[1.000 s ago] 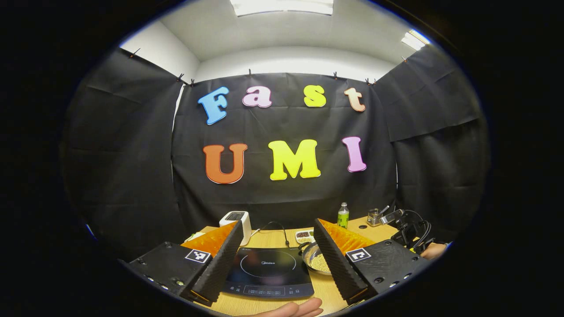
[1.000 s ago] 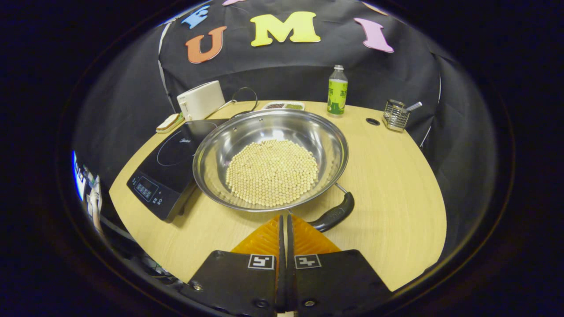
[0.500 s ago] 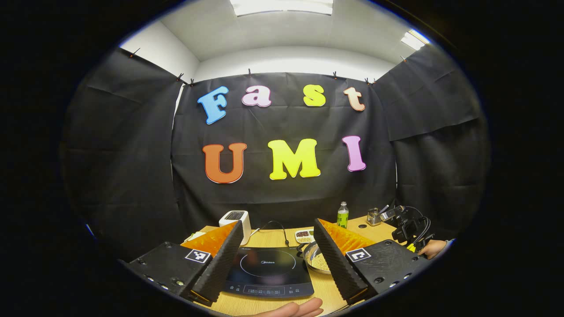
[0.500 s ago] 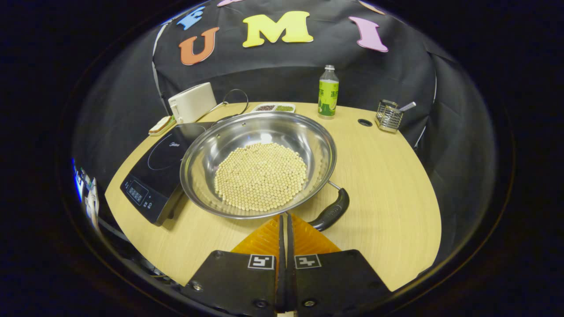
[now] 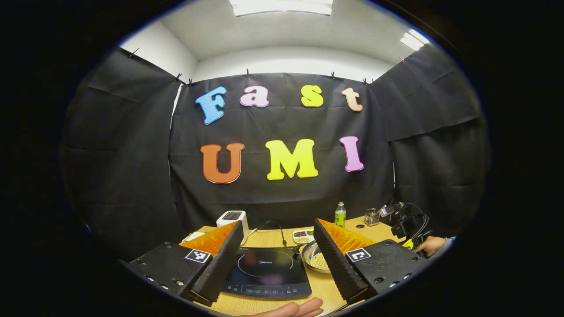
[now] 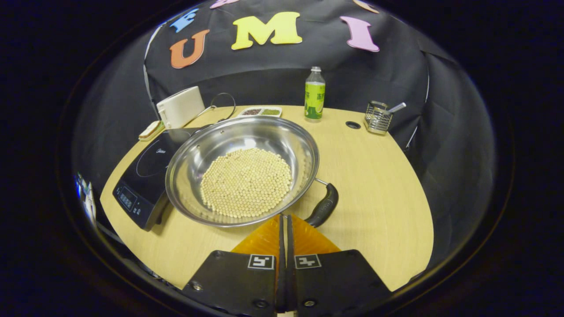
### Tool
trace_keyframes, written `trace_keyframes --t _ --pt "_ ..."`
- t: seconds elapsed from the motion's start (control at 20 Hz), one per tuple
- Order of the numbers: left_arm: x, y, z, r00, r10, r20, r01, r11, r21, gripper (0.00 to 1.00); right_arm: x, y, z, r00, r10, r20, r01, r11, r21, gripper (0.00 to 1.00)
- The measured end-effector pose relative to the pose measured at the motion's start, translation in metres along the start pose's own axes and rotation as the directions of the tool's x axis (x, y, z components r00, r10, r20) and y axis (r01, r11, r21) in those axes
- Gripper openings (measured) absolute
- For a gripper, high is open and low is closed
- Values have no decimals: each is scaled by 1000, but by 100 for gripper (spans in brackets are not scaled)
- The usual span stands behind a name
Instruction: First push the handle of the pot to place it horizontally, then grasp the pot with both hands and set it on the induction cooktop.
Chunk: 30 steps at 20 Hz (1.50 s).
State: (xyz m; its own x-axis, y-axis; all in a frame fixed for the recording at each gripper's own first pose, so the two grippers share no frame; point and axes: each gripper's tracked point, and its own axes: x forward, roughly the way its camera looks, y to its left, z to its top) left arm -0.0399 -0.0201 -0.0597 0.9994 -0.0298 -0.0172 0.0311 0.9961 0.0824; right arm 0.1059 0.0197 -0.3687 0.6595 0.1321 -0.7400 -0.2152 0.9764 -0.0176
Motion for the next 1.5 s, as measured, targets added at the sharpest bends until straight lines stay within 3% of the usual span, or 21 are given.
trace_keyframes --t 1.0,1.3,1.5 --pt "24 -5 -23 1000 -3 -19 3 1000 0 95 36 -52 32 998 -53 19 52 996 75 4" --pt "52 -12 -45 997 -8 -75 7 1000 -11 95 48 -63 48 999 -25 34 21 993 115 4" --pt "79 -19 -73 986 -23 -165 14 998 -57 96 60 -71 60 999 -27 46 24 998 66 4"
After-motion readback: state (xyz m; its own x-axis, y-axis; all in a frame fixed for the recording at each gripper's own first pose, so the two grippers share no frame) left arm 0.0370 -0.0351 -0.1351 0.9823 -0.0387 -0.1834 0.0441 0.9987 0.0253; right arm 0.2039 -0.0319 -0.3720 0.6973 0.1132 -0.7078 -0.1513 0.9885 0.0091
